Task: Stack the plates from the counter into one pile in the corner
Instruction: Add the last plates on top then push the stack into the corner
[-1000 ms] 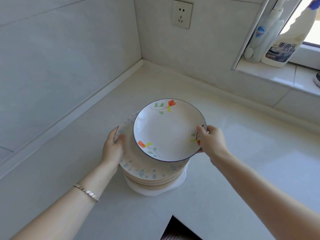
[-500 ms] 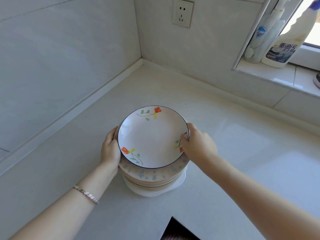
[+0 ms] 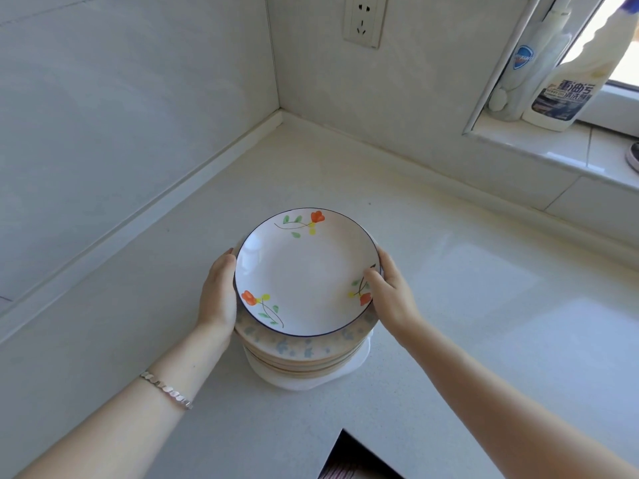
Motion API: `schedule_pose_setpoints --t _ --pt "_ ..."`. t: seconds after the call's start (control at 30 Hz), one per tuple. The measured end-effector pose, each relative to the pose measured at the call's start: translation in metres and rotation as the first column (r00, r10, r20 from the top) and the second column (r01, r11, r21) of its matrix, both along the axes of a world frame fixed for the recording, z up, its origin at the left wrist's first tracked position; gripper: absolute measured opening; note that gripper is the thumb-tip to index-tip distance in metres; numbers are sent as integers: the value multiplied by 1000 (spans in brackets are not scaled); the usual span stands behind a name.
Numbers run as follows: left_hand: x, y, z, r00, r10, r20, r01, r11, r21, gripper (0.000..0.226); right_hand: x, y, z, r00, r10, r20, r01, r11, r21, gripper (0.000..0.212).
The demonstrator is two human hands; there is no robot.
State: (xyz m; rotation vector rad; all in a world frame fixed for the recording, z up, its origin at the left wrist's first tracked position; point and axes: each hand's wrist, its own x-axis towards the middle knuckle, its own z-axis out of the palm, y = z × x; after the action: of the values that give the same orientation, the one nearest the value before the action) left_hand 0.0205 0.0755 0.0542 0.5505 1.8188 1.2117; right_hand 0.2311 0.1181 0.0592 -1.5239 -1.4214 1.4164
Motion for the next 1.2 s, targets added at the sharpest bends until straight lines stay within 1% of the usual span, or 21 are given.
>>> schedule_pose_setpoints --t 0.07,0.13,0.17,0.2,0.27,0.3,0.33,0.37,0.4,0.43,0.47,0.5,0.57,0.6,0.63,0.7,0.83,0.9,1.0,1.1,1.2 --pt "0 2 3 997 9 -80 -12 999 -43 45 2 0 1 1000 14 -20 -14 999 -36 51" --pt "3 8 13 958 38 -284 -54 997 -49 43 9 2 4 997 15 -73 -21 996 -90 46" --pt "9 10 20 914 23 -405 -28 1000 -5 41 14 4 6 996 1 -88 -11 993 -116 45" --pt "18 14 28 857 1 -516 47 996 80 40 22 7 8 995 -30 -95 16 990 -142 43" --pt "43 25 43 728 -41 -684 269 935 230 33 44 12 11 991 -109 -79 92 976 -195 32" --pt "60 32 49 675 -99 -731 388 890 238 29 59 13 11 989 -135 -54 120 969 -215 27" --pt "81 38 55 632 -201 -749 501 843 197 25 76 14 11 988 -153 -12 146 961 -235 25" --pt "104 45 60 567 -336 -752 613 782 112 22 94 14 10 987 -152 44 158 955 -253 23" --pt "121 49 64 468 -482 -741 706 708 -15 21 109 13 6 986 -133 100 156 949 -273 21" --pt "157 57 68 336 -619 -710 796 589 -137 21 139 8 7 977 -153 149 189 942 -277 20" --pt "185 64 68 211 -712 -670 839 483 -249 22 165 3 6 969 -153 195 205 937 -284 19" --pt "196 67 65 118 -769 -628 846 410 -342 24 176 2 3 964 -114 238 187 933 -308 19" --pt "242 75 59 -66 -794 -604 856 266 -443 27 221 -12 5 940 -140 312 244 914 -324 17" --pt "271 77 56 -132 -794 -594 855 212 -474 28 250 -22 6 927 -178 331 289 901 -324 16" --pt "299 77 52 -177 -794 -581 855 169 -491 29 278 -31 6 913 -214 347 329 888 -320 15" --pt "356 76 45 -213 -829 -518 861 92 -500 29 334 -52 5 881 -302 364 422 849 -317 17" --pt "465 66 27 -163 -925 -343 887 14 -461 18 438 -91 -2 825 -419 380 544 771 -331 17" --pt "517 58 18 -149 -944 -295 895 -2 -446 17 490 -109 -9 802 -463 378 585 739 -336 14" --pt "588 43 6 -121 -954 -273 897 12 -442 20 571 -132 -24 751 -537 383 657 664 -358 14" --pt "647 31 -10 -119 -955 -272 889 20 -458 17 643 -156 -44 655 -680 331 743 499 -445 12" --pt "690 23 -25 -105 -958 -267 878 37 -477 15 707 -172 -62 465 -838 285 826 294 -482 16"
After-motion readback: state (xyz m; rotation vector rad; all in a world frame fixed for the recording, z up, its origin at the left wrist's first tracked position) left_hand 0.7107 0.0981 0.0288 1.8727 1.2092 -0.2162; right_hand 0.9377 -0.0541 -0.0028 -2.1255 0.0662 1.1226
